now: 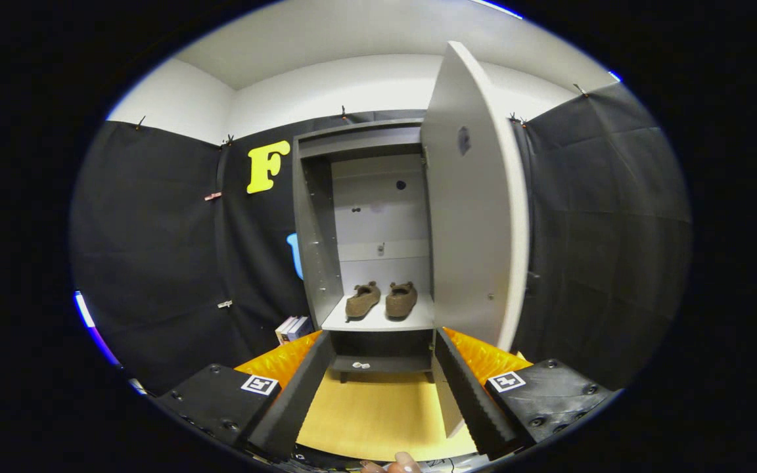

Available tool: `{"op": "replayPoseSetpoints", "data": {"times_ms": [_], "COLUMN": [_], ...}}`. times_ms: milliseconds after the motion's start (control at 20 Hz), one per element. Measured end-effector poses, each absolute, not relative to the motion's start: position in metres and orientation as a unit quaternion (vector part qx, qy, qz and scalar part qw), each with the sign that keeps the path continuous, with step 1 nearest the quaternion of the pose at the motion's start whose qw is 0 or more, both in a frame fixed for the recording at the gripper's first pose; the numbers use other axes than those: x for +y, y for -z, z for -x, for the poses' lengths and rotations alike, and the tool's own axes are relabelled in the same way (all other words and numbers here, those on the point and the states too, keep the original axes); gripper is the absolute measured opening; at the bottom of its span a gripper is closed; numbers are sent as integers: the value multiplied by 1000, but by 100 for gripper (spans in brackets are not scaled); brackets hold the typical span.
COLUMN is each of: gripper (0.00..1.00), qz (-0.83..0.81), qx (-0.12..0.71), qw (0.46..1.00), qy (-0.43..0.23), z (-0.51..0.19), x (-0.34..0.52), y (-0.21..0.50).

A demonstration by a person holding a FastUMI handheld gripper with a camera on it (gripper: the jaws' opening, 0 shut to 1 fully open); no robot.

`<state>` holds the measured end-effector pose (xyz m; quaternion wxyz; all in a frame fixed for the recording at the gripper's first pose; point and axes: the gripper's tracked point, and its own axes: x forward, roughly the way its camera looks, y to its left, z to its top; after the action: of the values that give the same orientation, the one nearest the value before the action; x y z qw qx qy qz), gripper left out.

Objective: Open the shoe cabinet door, grab the shoes and put them into the shoe cabinet, then close the shoe cabinet door.

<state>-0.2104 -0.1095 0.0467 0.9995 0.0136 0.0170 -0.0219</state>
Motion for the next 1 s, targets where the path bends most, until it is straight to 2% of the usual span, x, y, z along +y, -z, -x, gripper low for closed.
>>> {"op": "replayPoseSetpoints", "data": {"times_ms": [500,1000], "gripper": [100,99], "qz": [-25,-35], "qx": [13,33], "qw": [994,994], "qy": [108,96], "z": [237,187], "x": [-236,-288], "y": [-46,-37]}}
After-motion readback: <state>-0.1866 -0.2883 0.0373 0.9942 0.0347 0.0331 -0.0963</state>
